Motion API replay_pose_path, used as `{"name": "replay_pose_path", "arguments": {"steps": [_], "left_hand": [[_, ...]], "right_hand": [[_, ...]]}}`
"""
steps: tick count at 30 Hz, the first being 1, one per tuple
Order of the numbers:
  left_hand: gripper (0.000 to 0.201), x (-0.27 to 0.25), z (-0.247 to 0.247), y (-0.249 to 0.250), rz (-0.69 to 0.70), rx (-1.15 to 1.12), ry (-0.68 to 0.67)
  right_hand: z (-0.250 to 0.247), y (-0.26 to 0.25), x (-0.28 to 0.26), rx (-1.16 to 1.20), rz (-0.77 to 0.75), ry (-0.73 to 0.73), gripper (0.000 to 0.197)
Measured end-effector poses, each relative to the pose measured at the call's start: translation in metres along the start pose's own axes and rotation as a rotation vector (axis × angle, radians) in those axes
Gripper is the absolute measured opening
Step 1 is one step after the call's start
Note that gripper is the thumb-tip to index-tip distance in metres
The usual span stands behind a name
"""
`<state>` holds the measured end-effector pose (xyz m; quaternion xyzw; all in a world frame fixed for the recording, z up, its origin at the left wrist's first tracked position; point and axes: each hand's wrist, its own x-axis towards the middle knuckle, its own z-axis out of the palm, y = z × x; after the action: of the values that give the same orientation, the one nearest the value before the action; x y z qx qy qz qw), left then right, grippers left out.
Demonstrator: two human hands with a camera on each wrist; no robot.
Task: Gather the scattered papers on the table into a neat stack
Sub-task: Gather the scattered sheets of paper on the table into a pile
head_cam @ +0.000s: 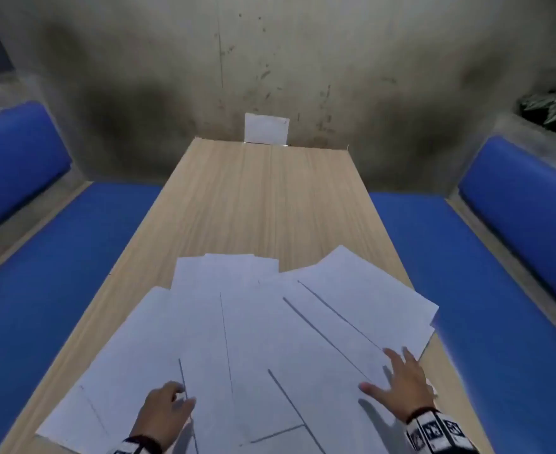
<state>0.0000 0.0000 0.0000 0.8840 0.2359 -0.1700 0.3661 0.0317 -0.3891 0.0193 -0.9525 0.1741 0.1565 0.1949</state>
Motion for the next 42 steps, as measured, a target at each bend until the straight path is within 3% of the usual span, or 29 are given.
{"name": "replay_pose_path", "arguments": {"steps": [3, 6, 12, 19, 21, 25, 29, 31, 33, 34, 37, 38, 40, 42], "left_hand": [[0.059, 0.007, 0.010, 0.010, -0.142, -0.099, 0.019], [0.076, 0.006, 0.017, 0.018, -0.215, -0.236, 0.009], [0.084, 0.014, 0.024, 0.027, -0.246, -0.493, -0.022], [0.076, 0.010, 0.026, 0.035, -0.169, -0.535, -0.010], [0.074, 0.010, 0.026, 0.036, -0.152, -0.543, -0.015], [0.089, 0.007, 0.028, 0.043, -0.136, -0.551, -0.036], [0.120, 0.008, 0.035, 0.050, -0.117, -0.571, -0.078], [0.108, 0.009, 0.037, 0.052, -0.123, -0.540, -0.065], [0.102, 0.011, 0.038, 0.050, -0.139, -0.495, -0.034], [0.103, 0.012, 0.037, 0.048, -0.152, -0.455, -0.022], [0.094, 0.016, 0.035, 0.042, -0.180, -0.428, -0.003], [0.088, 0.018, 0.034, 0.040, -0.189, -0.442, -0.005], [0.073, 0.021, 0.033, 0.037, -0.199, -0.475, -0.030], [0.064, 0.022, 0.032, 0.038, -0.187, -0.512, -0.087]], "right_hand": [[0.003, -0.004, 0.024, -0.125, 0.047, -0.087, 0.107], [0.009, -0.008, 0.027, -0.193, 0.035, -0.158, 0.091], [0.037, -0.021, 0.016, -0.340, -0.113, -0.046, 0.058], [0.033, -0.029, 0.014, -0.376, -0.169, -0.018, 0.014], [0.029, -0.031, 0.011, -0.373, -0.190, -0.065, 0.028], [0.037, -0.057, -0.021, -0.379, -0.295, -0.191, 0.020], [0.064, -0.089, -0.058, -0.159, -0.378, -0.370, 0.034], [0.068, -0.101, -0.068, 0.031, -0.384, -0.448, 0.047], [0.066, -0.095, -0.062, 0.231, -0.321, -0.398, 0.092], [0.062, -0.086, -0.051, 0.287, -0.270, -0.292, 0.101], [0.034, -0.042, -0.008, 0.296, -0.035, 0.031, 0.063], [0.024, -0.026, 0.004, 0.225, 0.062, 0.081, 0.063], [0.013, -0.001, 0.021, 0.083, 0.225, 0.021, 0.079], [0.016, 0.004, 0.022, 0.033, 0.265, -0.092, 0.090]]}}
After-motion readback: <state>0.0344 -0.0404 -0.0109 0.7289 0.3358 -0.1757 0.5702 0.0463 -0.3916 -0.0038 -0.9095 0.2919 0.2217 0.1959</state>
